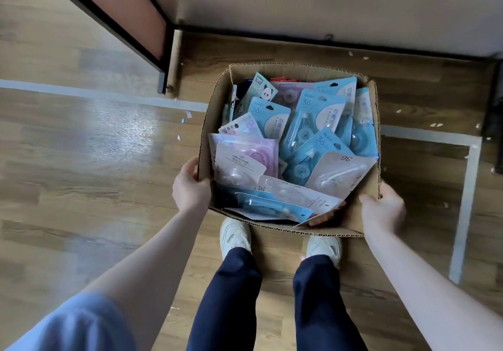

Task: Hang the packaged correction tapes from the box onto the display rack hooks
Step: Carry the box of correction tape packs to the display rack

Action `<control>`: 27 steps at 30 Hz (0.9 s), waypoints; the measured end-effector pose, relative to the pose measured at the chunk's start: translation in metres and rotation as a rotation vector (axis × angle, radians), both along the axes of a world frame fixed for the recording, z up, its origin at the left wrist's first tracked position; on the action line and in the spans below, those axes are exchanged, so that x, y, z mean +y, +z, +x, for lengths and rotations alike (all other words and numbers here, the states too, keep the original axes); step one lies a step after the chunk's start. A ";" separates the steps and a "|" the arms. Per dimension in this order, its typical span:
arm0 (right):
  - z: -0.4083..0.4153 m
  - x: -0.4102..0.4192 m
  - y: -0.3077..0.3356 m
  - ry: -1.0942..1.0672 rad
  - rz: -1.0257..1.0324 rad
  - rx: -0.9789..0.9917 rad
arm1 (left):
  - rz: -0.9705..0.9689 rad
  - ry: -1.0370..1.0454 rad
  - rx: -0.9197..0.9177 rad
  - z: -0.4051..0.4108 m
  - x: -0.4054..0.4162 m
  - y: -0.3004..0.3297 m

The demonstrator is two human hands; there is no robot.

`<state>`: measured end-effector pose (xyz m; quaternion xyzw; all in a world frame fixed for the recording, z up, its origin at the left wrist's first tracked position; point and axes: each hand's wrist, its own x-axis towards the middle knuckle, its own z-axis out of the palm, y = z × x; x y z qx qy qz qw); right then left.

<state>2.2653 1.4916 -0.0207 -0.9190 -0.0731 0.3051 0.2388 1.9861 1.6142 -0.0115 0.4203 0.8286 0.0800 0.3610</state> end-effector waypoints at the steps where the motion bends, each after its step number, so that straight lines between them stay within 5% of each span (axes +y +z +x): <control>1: -0.001 0.002 -0.008 0.004 0.002 -0.008 | 0.008 -0.002 0.008 0.000 0.002 -0.007; 15: -0.006 0.013 -0.063 0.014 0.054 -0.059 | 0.049 0.065 0.020 0.003 -0.022 -0.057; 27: 0.032 0.039 -0.029 0.507 -0.252 0.124 | -0.122 -0.182 -0.009 0.013 -0.010 -0.024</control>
